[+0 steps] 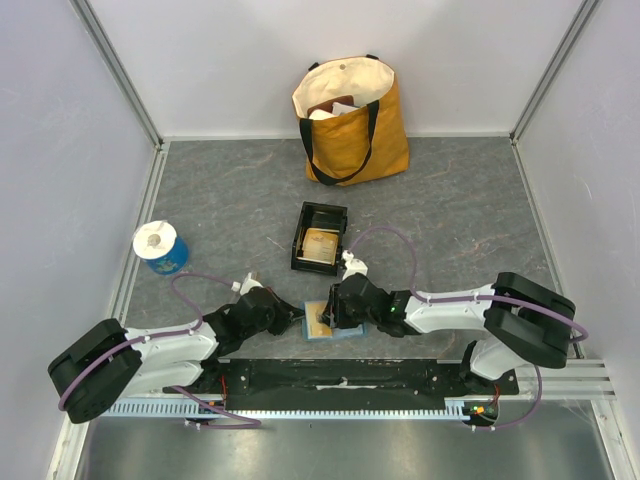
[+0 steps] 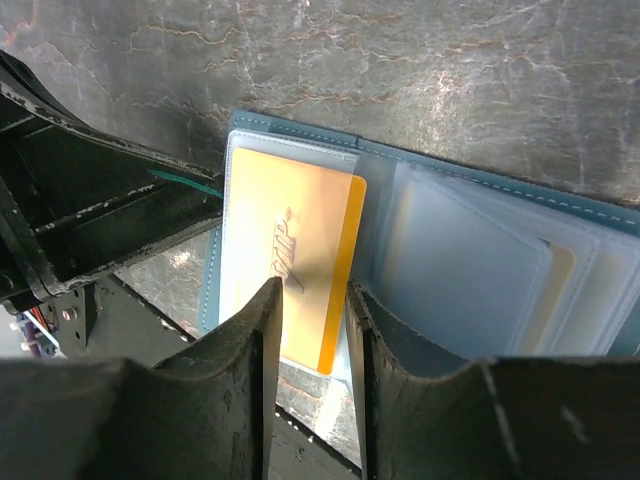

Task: Put the credit cards into the card holder
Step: Insert the credit card into the card holder.

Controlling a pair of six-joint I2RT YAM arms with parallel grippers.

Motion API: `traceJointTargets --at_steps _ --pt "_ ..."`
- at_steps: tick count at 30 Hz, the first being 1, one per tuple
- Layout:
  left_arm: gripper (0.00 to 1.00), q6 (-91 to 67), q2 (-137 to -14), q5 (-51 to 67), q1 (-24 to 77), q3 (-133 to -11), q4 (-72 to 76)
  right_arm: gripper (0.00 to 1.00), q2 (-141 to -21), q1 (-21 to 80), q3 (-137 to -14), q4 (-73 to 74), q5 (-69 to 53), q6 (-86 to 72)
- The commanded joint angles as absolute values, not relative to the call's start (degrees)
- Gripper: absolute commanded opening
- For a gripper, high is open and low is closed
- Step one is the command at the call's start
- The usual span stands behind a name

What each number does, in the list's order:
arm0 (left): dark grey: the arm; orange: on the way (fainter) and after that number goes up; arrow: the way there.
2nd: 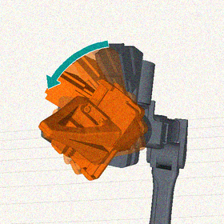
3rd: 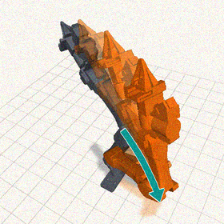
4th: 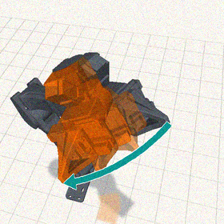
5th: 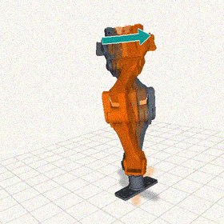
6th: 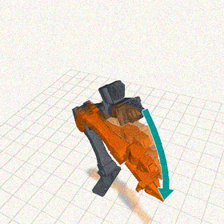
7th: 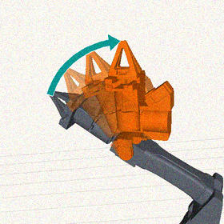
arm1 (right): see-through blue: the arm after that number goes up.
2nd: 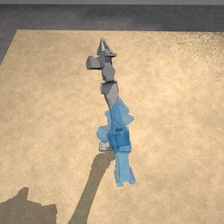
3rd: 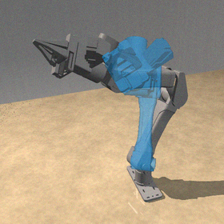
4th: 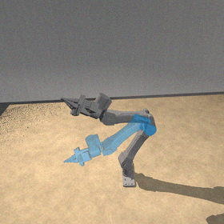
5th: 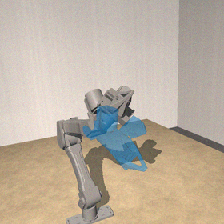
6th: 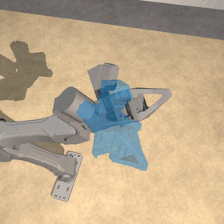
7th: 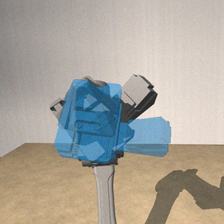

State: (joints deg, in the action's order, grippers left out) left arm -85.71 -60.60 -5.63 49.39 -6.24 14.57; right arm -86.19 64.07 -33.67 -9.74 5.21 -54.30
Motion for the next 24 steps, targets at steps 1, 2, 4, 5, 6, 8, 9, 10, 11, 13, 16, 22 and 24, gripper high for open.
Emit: traceJointTargets --at_steps 1,2,4,5,6,8,9,10,11,13,16,22,24 --pt "0.02 -85.61 -61.52 -7.82 49.48 -4.92 8.00 0.36 -86.31 64.78 -37.09 -9.14 3.96 -51.51" --pt "0.02 -85.61 -61.61 -7.82 49.40 -4.92 8.00 0.34 -86.31 64.78 -37.26 -9.49 3.96 -51.33" --pt "0.02 -85.43 -61.70 -7.73 49.48 -5.10 8.00 0.29 -86.48 64.78 -37.27 -10.45 3.34 -50.98" --pt "0.02 -85.34 -61.70 -7.73 49.48 -5.18 8.00 0.28 -86.48 64.78 -37.09 -11.42 2.82 -50.80" --pt "0.02 -85.25 -61.79 -7.65 49.40 -5.27 8.00 0.25 -86.48 64.78 -36.92 -12.64 2.12 -50.80" --pt "0.02 -85.08 -61.79 -7.56 49.57 -5.36 8.00 0.20 -86.75 64.78 -36.48 -14.67 1.15 -50.80" --pt "0.02 -85.08 -61.79 -7.56 49.48 -5.45 8.00 0.20 -86.84 64.78 -36.56 -14.85 0.97 -50.89" --pt "0.02 -84.99 -61.96 -7.56 49.57 -5.45 7.91 0.22 -86.84 64.78 -36.56 -14.85 0.88 -50.80" --pt "0.02 -84.82 -61.96 -7.56 49.48 -5.54 7.91 0.25 -86.66 64.78 -36.74 -14.68 0.97 -50.71" --pt "0.02 -84.38 -61.79 -7.65 49.48 -5.71 7.47 0.39 -85.53 64.86 -37.18 -12.23 2.62 -50.01" --pt "0.02 -83.59 -61.35 -8.43 49.48 -6.33 5.72 0.50 -81.49 64.78 -37.44 -6.79 8.85 -48.96" --pt "0.02 -82.35 -60.21 -9.67 49.40 -7.12 3.08 0.62 -70.94 64.69 -33.58 2.10 18.45 -52.11" --pt "0.02 -82.27 -59.94 -9.93 49.48 -7.21 2.81 0.66 -67.87 64.60 -31.04 2.99 19.77 -54.13"
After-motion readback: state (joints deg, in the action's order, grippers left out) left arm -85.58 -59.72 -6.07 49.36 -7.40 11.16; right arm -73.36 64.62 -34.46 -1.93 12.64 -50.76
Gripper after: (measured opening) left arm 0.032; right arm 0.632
